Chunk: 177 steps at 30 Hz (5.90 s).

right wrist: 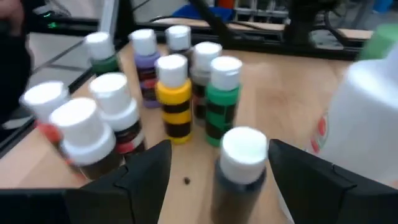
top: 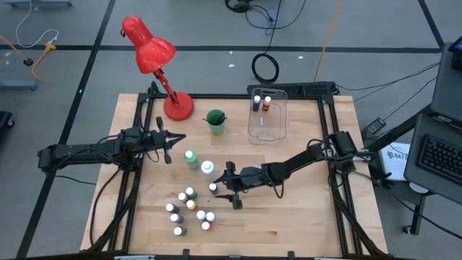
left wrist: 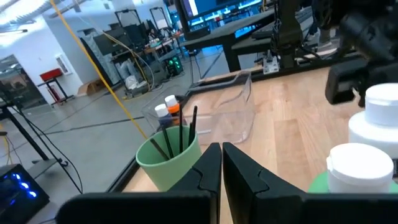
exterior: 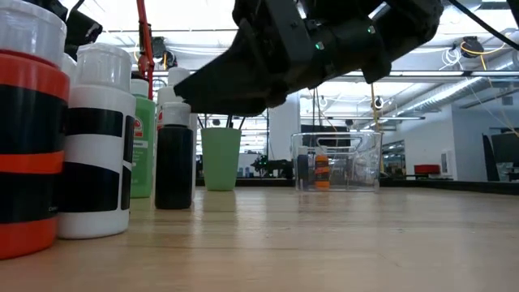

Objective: Pick & Place Paint Supplies
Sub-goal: Put the black paint bottle into the transparent bin

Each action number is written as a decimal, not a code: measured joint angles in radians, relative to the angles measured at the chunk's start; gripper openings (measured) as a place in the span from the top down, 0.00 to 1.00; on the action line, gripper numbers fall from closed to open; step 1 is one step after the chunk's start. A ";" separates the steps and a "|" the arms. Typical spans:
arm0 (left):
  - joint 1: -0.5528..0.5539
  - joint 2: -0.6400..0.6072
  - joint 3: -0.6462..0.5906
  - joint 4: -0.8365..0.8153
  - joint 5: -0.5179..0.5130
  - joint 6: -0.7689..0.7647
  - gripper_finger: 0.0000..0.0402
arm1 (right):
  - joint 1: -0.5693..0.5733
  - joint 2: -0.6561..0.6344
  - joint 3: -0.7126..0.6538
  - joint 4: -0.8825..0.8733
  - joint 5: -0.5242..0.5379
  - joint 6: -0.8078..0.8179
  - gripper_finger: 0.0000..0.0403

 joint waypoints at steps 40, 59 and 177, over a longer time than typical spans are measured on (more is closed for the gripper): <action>-0.001 0.000 0.000 0.032 0.000 0.002 0.95 | -0.119 0.000 -0.020 0.103 -0.235 -0.186 0.36; 0.000 0.000 0.000 0.013 0.000 0.007 0.95 | -0.113 0.108 -0.019 0.224 -0.221 -0.030 0.36; 0.000 0.000 0.001 -0.014 0.001 0.162 0.95 | 0.320 -0.597 -0.598 -1.077 -0.173 1.695 0.34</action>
